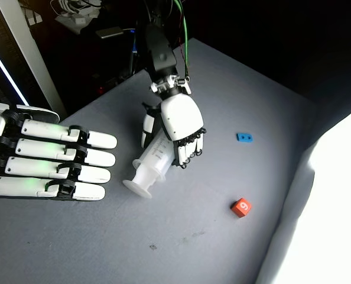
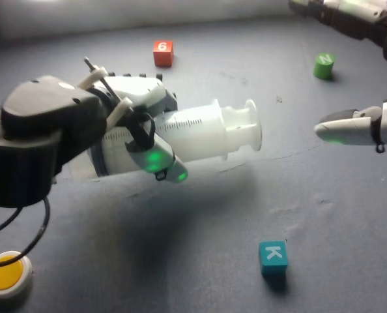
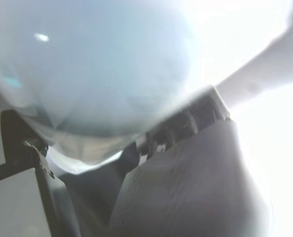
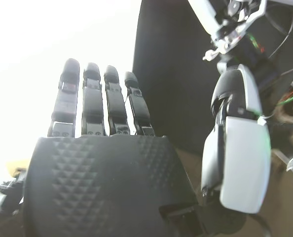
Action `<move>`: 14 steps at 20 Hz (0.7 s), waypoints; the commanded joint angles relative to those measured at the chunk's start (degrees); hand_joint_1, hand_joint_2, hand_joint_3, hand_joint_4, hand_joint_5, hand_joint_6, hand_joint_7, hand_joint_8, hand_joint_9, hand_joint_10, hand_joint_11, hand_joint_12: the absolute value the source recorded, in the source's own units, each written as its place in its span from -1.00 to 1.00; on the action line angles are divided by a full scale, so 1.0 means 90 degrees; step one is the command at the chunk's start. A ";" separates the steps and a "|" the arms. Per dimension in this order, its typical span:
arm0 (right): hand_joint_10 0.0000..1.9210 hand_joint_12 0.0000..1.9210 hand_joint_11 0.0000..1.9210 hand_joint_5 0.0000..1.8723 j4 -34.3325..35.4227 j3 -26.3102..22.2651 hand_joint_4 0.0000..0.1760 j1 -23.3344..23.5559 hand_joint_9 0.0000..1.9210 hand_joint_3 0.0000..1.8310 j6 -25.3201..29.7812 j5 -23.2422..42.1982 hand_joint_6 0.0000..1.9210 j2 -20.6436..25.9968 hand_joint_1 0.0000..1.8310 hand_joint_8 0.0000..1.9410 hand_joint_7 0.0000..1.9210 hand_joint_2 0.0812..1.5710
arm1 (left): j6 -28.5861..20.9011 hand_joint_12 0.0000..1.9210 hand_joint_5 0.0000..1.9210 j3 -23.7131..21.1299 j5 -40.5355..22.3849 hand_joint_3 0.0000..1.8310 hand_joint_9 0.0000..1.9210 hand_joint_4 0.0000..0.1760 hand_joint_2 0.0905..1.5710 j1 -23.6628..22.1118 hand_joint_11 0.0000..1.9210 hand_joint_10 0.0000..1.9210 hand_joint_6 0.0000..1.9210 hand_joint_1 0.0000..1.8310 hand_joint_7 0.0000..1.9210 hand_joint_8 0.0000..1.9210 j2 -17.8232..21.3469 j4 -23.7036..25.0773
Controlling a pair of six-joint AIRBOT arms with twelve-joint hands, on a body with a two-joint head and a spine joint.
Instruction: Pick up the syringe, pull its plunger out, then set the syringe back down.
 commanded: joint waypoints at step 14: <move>-0.99 -0.34 -1.00 -0.90 -0.0217 0.0012 -1.00 0.0712 -0.73 -1.00 0.0762 -0.0126 -0.99 0.0085 0.11 -0.99 -0.78 0.33 | 0.0336 0.36 -0.10 -0.0550 0.0320 -1.00 -0.23 -1.00 0.47 -0.0925 -0.53 0.45 0.20 0.47 -0.14 0.25 0.0708 -0.0459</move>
